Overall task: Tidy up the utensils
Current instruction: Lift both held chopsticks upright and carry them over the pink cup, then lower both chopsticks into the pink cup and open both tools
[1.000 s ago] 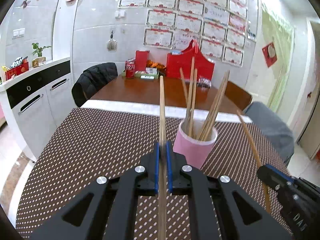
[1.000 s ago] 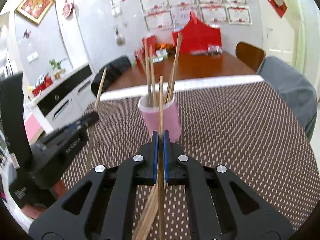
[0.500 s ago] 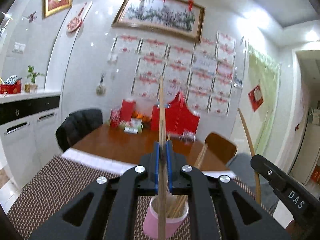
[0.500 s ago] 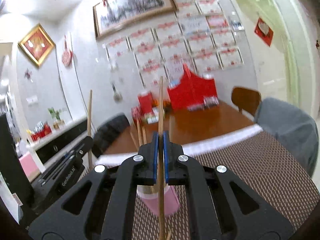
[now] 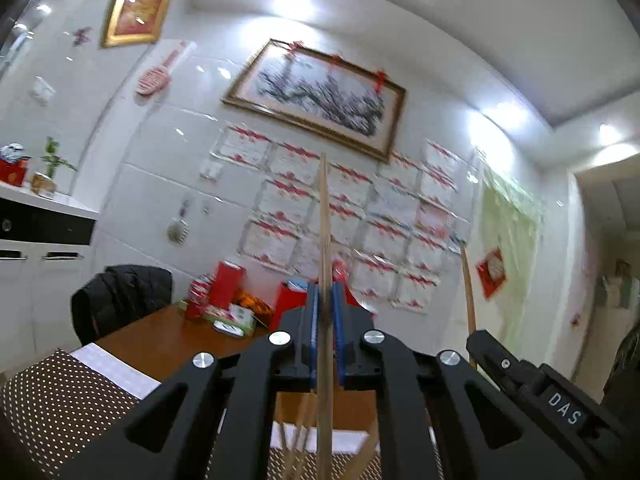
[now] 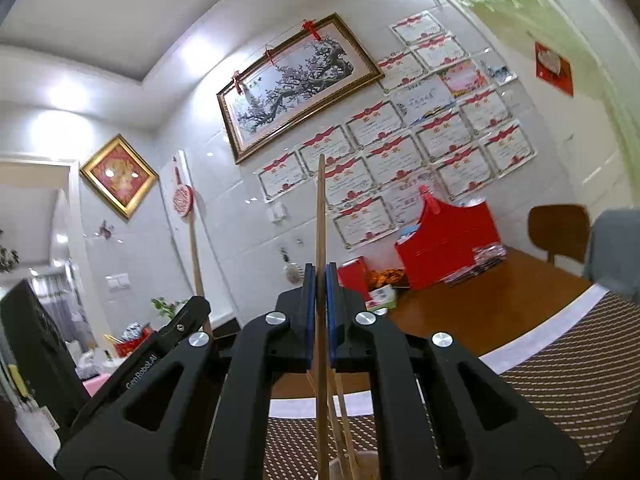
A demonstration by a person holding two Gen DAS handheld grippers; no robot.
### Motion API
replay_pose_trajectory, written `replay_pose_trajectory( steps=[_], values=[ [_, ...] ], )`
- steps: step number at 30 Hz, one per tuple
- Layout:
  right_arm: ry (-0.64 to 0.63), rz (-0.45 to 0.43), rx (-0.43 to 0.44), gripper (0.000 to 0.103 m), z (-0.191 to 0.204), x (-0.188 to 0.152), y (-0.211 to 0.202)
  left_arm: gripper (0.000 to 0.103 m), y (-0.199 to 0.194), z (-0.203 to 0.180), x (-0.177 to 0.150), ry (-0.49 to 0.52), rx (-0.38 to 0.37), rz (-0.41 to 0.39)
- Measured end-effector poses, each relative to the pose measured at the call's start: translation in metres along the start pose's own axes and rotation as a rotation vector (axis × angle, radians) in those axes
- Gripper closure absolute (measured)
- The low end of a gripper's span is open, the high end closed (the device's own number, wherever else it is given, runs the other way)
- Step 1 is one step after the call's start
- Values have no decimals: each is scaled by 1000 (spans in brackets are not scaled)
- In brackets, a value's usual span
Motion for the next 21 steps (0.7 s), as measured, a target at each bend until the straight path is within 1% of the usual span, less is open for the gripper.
replay_pose_trajectory(
  steps=[2,5,9,14,16,21],
  values=[
    [12,0,4,98,-7,-7,8,95,4,5,-11,-9,28,-16],
    [4,11,27,98,-12,-21,20,96,13,11,-25,-18,35,-2],
    [-46,16,47,98,-13,-36,31,95,27,21,-38,-44,50,38],
    [-81,31,36,98,-14,-51,36,95,34,26,-53,-55,66,86],
    [-79,68,26,98,-14,-59,40,95,36,25,-58,-43,54,114],
    [-88,140,18,98,-15,-74,39,95,31,25,-70,29,69,142]
  ],
)
Point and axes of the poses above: each gripper's, at about its wrist camera, not at the fingertips, and y roughly the way its jaws point, z to its left, x to its top, the point moved 5 cm from there along y, roughly the way its jaws point, and after that the axes turned 4 degrees about z, right-handed, at the moved point
